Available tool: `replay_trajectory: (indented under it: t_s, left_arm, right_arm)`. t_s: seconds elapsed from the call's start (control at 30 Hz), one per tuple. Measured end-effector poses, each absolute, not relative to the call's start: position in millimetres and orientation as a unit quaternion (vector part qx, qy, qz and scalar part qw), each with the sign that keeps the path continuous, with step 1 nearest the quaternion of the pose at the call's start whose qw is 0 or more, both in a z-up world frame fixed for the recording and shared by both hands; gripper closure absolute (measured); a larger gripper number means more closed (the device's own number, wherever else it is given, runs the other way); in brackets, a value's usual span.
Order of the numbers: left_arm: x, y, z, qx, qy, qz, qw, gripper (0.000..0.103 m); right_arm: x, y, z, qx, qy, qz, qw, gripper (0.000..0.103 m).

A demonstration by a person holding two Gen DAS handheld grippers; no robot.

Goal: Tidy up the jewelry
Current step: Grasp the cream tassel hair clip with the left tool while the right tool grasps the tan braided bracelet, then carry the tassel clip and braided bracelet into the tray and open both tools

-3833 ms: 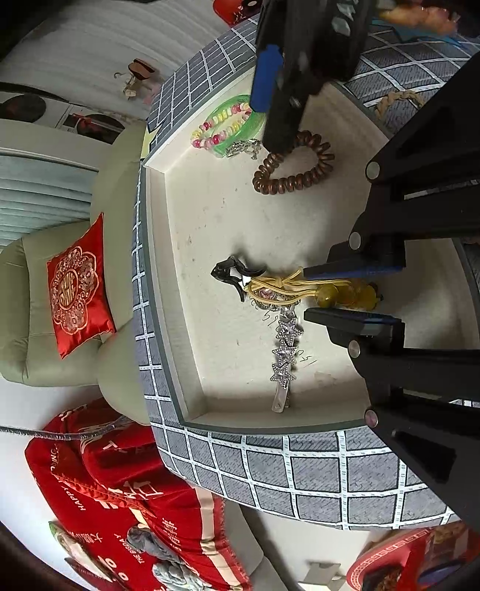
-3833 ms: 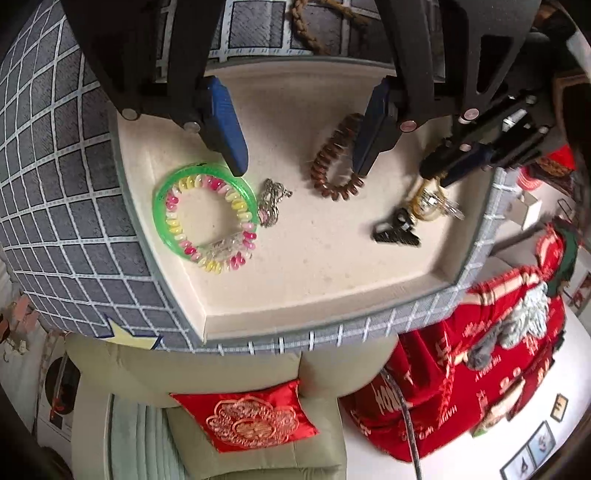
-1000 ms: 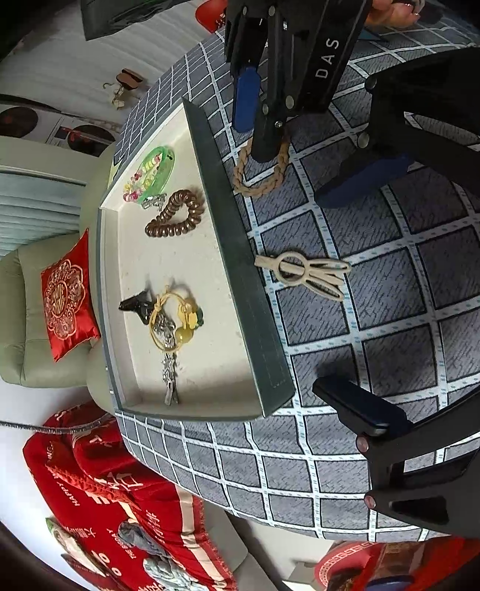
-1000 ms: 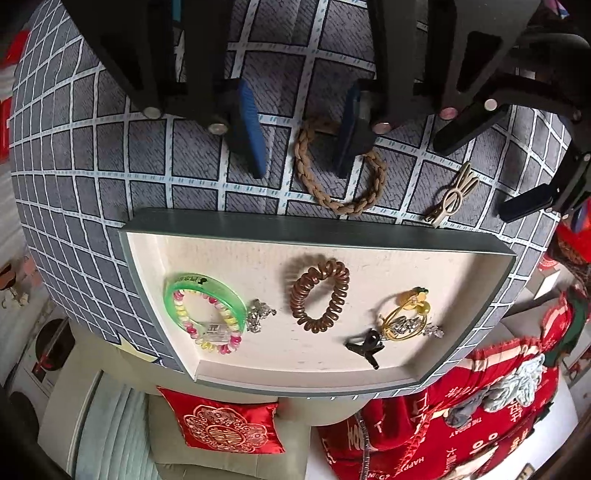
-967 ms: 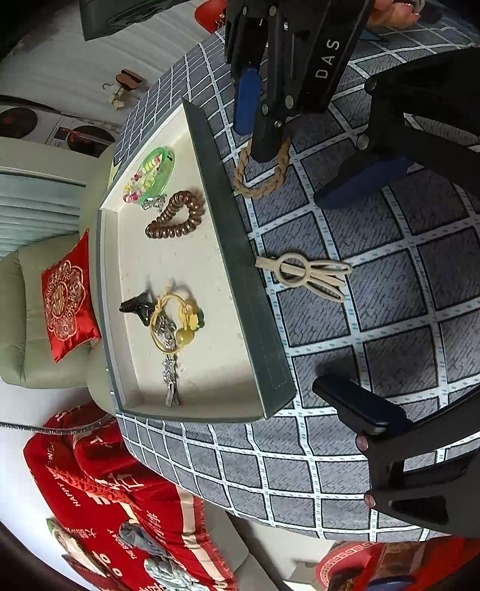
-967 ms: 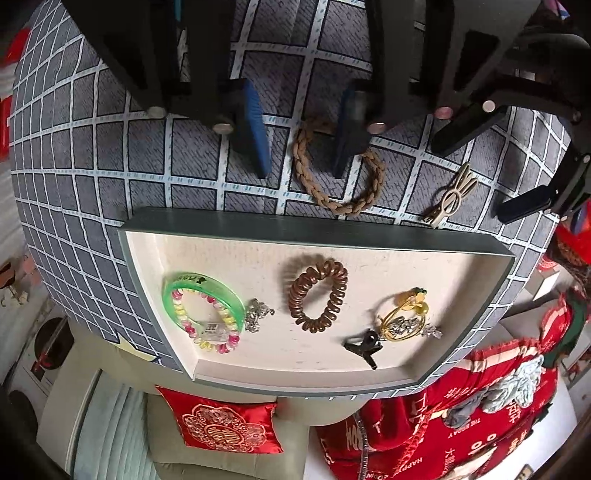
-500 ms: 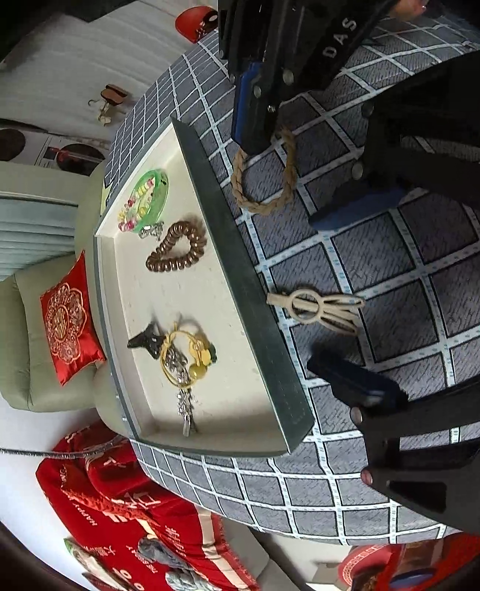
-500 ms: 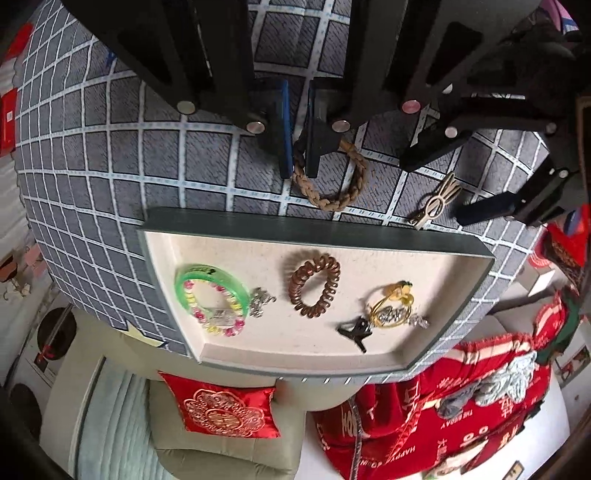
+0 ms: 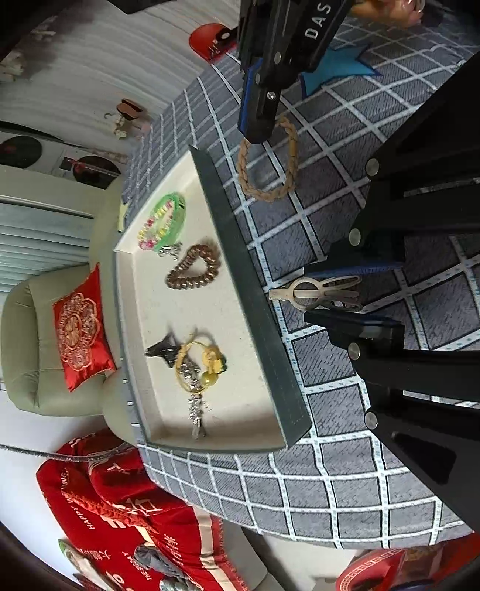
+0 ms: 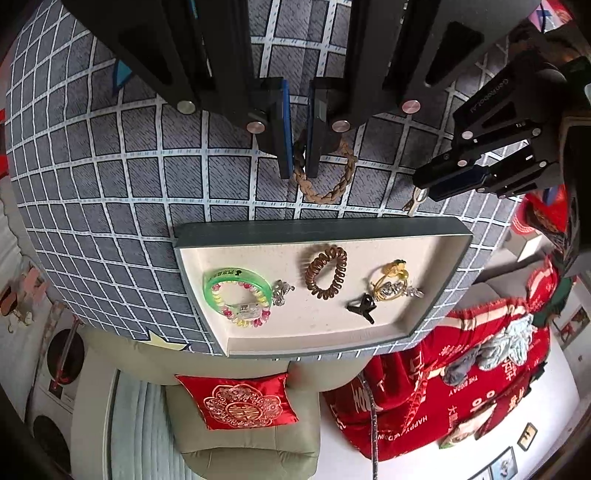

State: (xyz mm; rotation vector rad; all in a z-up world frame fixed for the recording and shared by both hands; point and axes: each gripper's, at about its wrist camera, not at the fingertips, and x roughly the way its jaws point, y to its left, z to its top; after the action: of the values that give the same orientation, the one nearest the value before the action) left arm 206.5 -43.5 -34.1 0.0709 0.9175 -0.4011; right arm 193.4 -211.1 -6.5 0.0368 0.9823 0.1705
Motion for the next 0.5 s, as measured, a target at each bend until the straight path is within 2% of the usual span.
replay_trajectory:
  t_s: [0.5]
  left_arm:
    - [200,-24,5,-0.001,0.406,-0.201,0.892,0.069]
  right_arm:
    - [188,-215,29,0.046,0.443,0.089,0.891,0.096]
